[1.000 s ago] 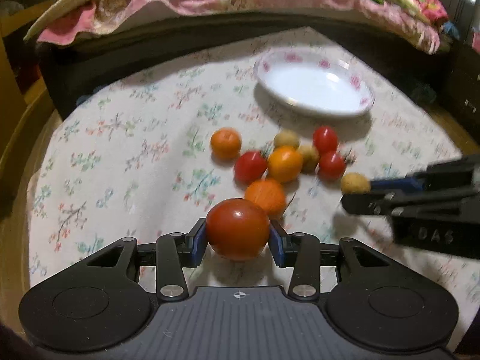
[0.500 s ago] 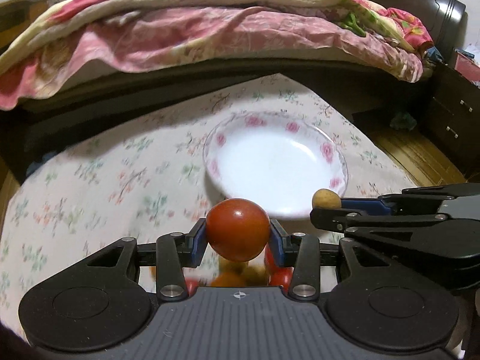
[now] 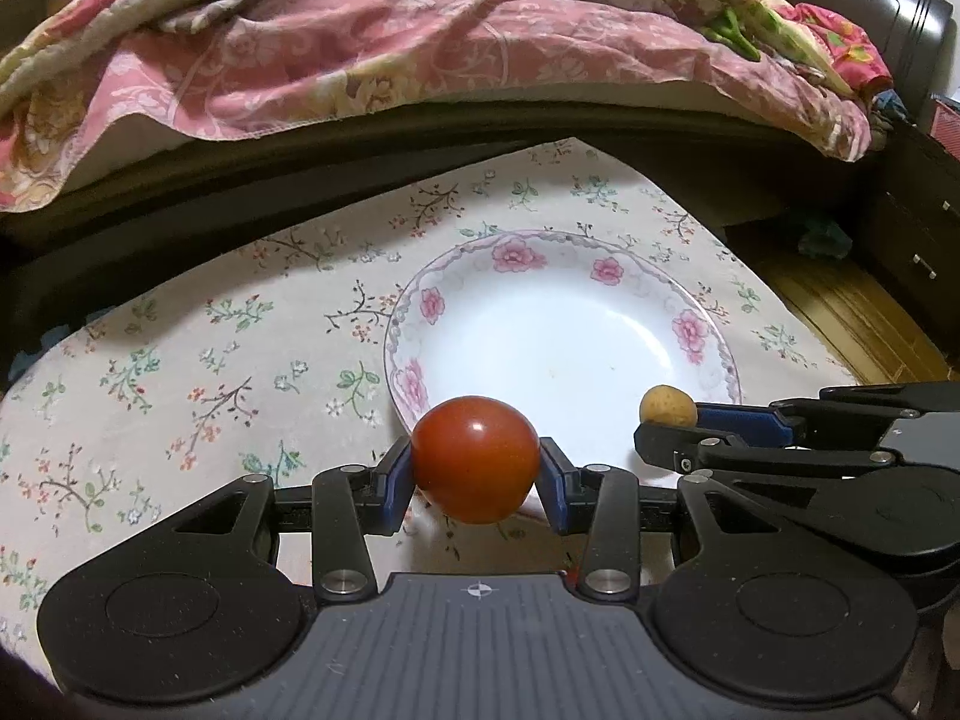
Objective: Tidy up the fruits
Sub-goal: 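Drop the red tomato into the white bowl while the right tool drops the tan fruit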
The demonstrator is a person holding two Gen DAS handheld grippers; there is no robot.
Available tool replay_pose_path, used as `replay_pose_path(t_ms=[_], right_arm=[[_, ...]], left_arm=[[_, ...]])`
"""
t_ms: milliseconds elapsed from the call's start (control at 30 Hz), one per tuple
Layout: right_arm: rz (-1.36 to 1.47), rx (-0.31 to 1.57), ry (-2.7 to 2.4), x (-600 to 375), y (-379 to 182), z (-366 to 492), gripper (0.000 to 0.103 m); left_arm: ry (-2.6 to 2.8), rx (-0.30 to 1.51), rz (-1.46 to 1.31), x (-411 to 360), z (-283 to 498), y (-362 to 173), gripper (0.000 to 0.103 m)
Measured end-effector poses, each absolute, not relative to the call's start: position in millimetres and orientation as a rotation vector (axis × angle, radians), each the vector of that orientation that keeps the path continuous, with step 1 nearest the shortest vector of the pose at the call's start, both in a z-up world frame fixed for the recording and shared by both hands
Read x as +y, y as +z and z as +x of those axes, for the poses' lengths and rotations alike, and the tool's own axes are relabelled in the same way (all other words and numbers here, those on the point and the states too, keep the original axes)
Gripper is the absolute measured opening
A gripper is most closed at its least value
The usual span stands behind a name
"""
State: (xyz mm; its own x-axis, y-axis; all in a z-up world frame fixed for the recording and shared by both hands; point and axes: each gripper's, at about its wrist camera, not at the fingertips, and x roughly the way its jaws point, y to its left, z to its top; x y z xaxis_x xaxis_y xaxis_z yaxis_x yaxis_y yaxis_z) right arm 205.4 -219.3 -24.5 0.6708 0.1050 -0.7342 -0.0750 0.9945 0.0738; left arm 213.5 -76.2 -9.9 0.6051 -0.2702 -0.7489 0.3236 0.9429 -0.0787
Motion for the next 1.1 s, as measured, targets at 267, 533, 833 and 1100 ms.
replay_pose_path(t_ms=[267,533,833,1100], right_arm=[[0.027,0.832,0.091,-222,-26,209,0.029],[0.049,0.795,0.072,-228,-18,207,0.031],[0.057,0.791,0.063,-231,-13,205,0.033],[0.065,0.787,0.084,-226,-8,197,0.033]], left_arm=[[-0.338,0.848,0.086,-81,215,-11,0.051],[-0.337,0.833,0.096,-80,211,-6,0.063],[-0.317,0.828,0.088,-68,208,-1,0.068],[-0.304,0.812,0.090,-54,198,8,0.071]])
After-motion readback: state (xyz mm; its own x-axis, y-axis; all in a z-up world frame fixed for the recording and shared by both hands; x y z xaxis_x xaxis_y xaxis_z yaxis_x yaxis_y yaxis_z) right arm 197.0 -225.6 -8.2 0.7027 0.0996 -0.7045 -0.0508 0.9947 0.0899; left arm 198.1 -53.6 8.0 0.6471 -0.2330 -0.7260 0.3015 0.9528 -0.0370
